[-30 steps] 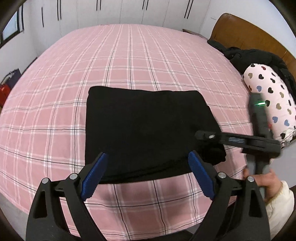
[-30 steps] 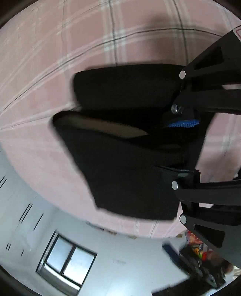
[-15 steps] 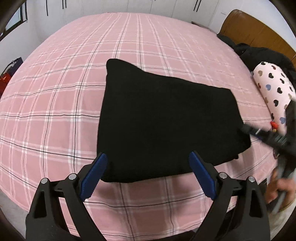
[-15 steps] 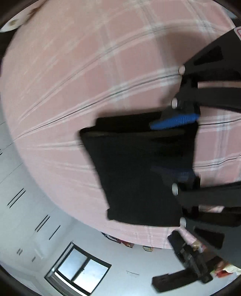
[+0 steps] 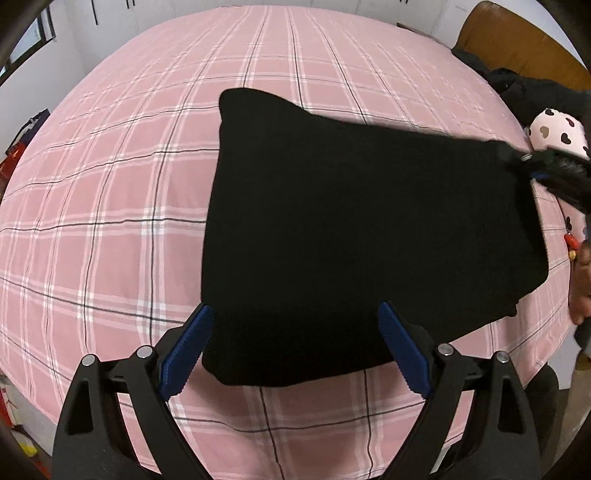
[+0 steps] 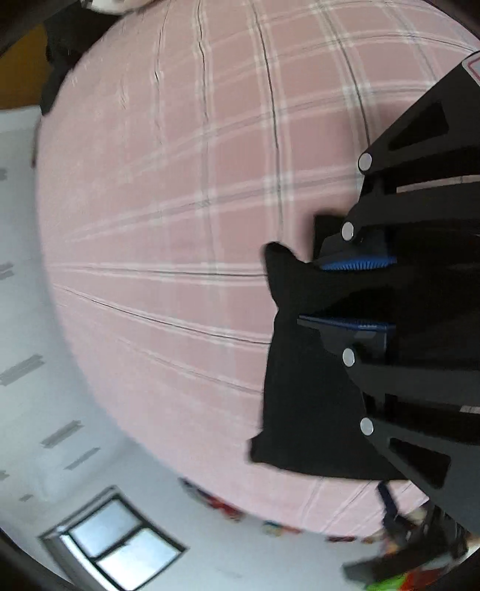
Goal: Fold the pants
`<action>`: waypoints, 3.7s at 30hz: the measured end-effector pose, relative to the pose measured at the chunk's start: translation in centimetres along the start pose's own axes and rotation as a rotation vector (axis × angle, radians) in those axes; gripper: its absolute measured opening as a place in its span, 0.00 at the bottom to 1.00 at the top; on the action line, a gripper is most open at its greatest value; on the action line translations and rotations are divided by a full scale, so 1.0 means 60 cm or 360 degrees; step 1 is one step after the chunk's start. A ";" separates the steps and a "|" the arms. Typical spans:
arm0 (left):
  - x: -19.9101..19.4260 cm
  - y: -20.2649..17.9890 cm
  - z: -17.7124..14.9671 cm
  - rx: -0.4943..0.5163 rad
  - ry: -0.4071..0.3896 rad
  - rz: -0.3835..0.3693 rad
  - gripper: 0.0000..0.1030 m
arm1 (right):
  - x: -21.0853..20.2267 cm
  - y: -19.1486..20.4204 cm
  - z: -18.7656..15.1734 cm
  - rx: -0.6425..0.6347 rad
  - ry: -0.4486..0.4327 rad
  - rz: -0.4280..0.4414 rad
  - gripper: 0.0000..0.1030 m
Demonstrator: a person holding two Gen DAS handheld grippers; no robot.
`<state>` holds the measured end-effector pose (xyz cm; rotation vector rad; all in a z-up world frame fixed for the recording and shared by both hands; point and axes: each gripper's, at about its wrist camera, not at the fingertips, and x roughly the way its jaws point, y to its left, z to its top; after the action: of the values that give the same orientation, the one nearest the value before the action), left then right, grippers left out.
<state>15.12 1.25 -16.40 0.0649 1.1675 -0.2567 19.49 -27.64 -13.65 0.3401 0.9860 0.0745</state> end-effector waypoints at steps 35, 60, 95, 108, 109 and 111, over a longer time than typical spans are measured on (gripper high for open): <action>0.001 0.151 -0.031 -0.0601 0.0069 -0.0312 0.95 | -0.046 -0.069 -0.182 0.0377 0.0134 0.0156 0.88; 0.025 0.189 -0.118 -0.0676 0.0125 -0.0500 0.85 | -0.023 -0.077 -0.296 0.0702 0.0338 0.0545 0.72; -0.584 0.008 0.121 -0.0048 -0.0931 -0.0494 0.18 | -0.579 0.209 0.003 -0.0133 -0.0680 0.0708 0.34; -0.304 0.044 0.418 -0.0040 -0.1001 -0.0399 0.19 | -0.249 0.084 0.256 0.0054 -0.0723 0.0739 0.35; -0.267 0.052 0.436 -0.0048 -0.0992 -0.0392 0.19 | -0.213 0.070 0.269 0.0075 -0.0702 0.0745 0.35; -0.205 0.062 0.461 -0.0046 -0.0970 -0.0367 0.19 | -0.151 0.060 0.291 0.0081 -0.0665 0.0724 0.35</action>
<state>36.36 1.81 5.48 -0.1660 0.5695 -0.4284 29.26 -30.50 3.55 0.5961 0.4840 0.3768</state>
